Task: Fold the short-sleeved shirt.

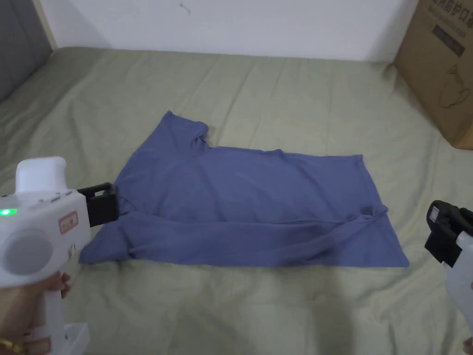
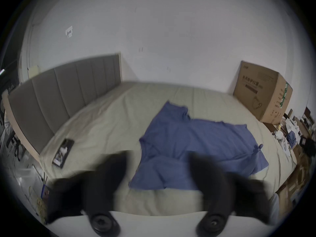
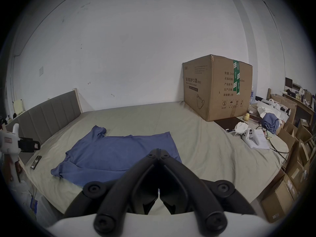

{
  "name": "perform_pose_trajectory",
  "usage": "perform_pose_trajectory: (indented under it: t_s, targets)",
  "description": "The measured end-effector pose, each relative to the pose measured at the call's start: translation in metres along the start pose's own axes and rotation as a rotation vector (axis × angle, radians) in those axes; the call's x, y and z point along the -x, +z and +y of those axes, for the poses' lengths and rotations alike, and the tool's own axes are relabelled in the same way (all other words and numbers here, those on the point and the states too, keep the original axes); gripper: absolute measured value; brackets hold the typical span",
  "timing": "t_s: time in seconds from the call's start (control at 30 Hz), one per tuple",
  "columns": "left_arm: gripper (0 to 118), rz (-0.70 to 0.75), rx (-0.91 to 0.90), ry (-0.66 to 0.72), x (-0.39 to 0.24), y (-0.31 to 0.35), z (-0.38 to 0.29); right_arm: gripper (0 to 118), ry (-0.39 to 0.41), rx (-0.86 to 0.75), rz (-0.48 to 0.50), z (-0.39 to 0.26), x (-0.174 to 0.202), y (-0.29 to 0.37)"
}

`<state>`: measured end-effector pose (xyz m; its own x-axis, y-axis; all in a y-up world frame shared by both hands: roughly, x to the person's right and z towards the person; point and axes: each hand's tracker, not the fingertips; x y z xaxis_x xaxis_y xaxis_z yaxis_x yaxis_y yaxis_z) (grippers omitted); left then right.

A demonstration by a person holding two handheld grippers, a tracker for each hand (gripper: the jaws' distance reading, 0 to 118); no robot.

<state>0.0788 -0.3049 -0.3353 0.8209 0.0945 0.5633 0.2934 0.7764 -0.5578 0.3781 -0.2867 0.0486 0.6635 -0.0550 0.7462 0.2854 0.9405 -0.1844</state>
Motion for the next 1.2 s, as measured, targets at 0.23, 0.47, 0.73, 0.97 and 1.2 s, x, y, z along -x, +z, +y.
perform_pose_trajectory:
  t_s: [0.23,0.47,0.73,0.97,1.2]
  targets:
    - [117,0.065,0.355,-0.011,0.033,-0.080,-0.009,0,-0.025,0.047,-0.021,-0.008,0.001,-0.008]
    - [88,0.121,0.496,-0.023,0.036,-0.133,-0.042,0,-0.015,0.097,-0.051,-0.015,0.001,-0.011]
    - [8,0.090,0.455,0.036,0.025,-0.145,-0.044,0,-0.025,0.129,-0.075,-0.020,-0.001,-0.018]
    - [7,0.062,0.349,0.093,0.021,-0.119,-0.025,0,-0.001,0.293,-0.067,-0.013,-0.015,-0.053]
    - [7,0.000,0.286,0.230,0.036,-0.096,-0.011,113,-0.040,0.609,-0.047,-0.013,-0.053,-0.144]
